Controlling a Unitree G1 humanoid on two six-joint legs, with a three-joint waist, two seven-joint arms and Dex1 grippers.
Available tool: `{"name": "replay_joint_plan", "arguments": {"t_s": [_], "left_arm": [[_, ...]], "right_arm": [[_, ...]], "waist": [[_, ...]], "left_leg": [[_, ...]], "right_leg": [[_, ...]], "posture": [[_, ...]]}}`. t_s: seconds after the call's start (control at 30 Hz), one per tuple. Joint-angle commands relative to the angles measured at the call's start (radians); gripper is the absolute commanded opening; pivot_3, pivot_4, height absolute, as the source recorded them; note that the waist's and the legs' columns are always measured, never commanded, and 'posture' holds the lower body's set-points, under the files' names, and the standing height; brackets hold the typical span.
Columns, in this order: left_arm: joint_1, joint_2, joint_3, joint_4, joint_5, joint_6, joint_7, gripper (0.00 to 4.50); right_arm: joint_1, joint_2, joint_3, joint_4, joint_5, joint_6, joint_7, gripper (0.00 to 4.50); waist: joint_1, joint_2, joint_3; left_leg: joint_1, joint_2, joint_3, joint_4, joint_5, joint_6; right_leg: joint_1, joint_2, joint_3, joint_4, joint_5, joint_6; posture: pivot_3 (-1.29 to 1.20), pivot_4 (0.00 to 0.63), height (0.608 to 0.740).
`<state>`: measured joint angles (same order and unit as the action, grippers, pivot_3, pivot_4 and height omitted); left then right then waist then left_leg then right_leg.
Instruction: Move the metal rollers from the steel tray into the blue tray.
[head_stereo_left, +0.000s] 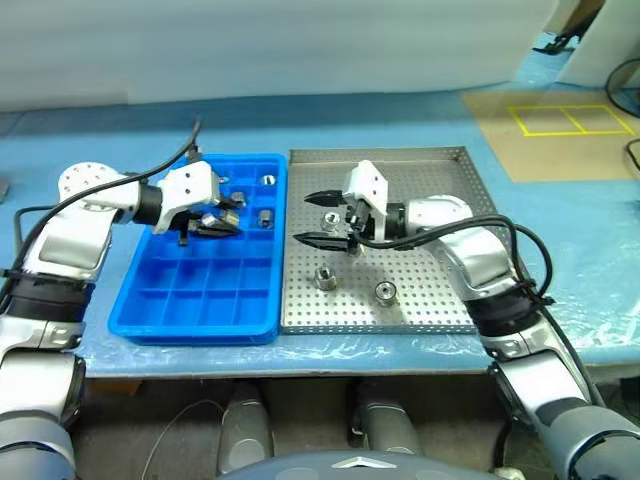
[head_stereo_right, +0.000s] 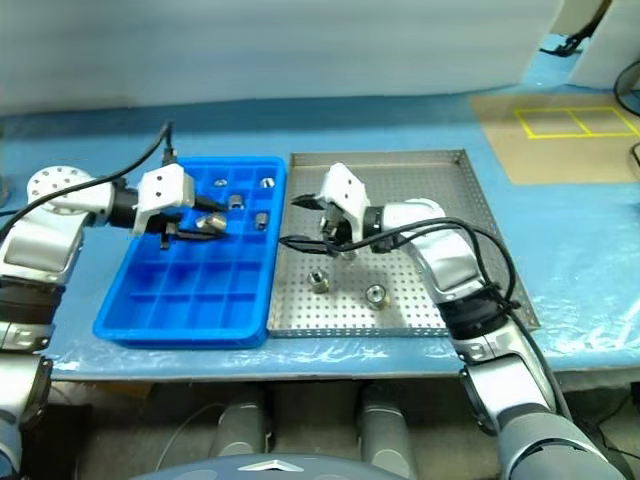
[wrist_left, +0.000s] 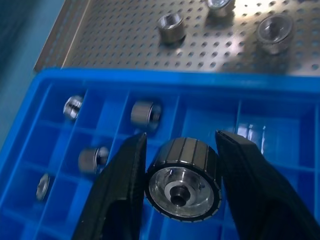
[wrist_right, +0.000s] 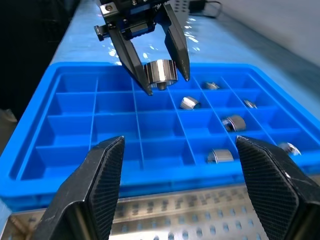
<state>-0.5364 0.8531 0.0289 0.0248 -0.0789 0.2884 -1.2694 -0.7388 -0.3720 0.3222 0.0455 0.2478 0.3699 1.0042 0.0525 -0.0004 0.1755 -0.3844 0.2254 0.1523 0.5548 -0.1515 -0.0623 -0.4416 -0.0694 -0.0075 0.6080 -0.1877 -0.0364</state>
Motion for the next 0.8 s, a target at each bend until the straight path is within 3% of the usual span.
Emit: {"name": "replay_joint_plan", "arguments": {"t_s": [0.03, 0.17, 0.27, 0.47, 0.8], "left_arm": [[0.135, 0.034, 0.168, -0.144, -0.036, 0.115, 0.129, 1.9], [0.268, 0.007, 0.272, -0.201, -0.019, 0.197, 0.291, 1.9], [0.283, -0.052, 0.291, -0.236, -0.022, 0.27, 0.422, 1.9], [0.256, -0.142, 0.216, -0.214, 0.004, 0.301, 0.576, 1.9], [0.199, -0.234, 0.105, -0.059, 0.008, 0.267, 0.664, 1.9]], "right_arm": [[-0.064, 0.05, 0.019, 0.084, -0.02, -0.09, 0.049, 3.7], [-0.094, 0.091, 0.035, 0.157, -0.048, -0.152, 0.084, 3.7], [-0.103, 0.105, 0.036, 0.182, -0.057, -0.172, 0.106, 3.7], [-0.088, 0.089, 0.035, 0.171, -0.075, -0.171, 0.137, 3.7], [-0.029, 0.07, 0.042, 0.099, -0.097, -0.136, 0.115, 3.7]], "waist": [[0.014, -0.001, 0.0], [0.049, -0.002, 0.001], [0.078, -0.002, 0.001], [0.108, -0.002, 0.001], [0.097, -0.003, 0.001]], "left_leg": [[0.0, 0.0, 0.0, -0.001, 0.0, 0.0], [-0.001, 0.001, -0.002, -0.004, 0.001, -0.001], [-0.001, 0.001, -0.003, -0.004, 0.001, -0.001], [-0.001, 0.001, -0.003, -0.004, 0.001, -0.001], [-0.001, 0.002, -0.004, -0.004, 0.002, -0.003]], "right_leg": [[0.0, 0.0, -0.001, -0.001, 0.0, 0.0], [0.0, 0.0, -0.004, -0.001, -0.002, -0.002], [0.001, -0.001, -0.006, -0.001, -0.002, -0.003], [0.004, -0.004, -0.01, 0.0, -0.002, -0.002], [0.003, -0.003, -0.01, 0.0, -0.002, -0.002]], "posture": [[0.24, 0.15, 0.74], [0.29, 0.15, 0.74], [0.31, 0.15, 0.74], [0.31, 0.15, 0.74], [0.26, 0.15, 0.74]]}}
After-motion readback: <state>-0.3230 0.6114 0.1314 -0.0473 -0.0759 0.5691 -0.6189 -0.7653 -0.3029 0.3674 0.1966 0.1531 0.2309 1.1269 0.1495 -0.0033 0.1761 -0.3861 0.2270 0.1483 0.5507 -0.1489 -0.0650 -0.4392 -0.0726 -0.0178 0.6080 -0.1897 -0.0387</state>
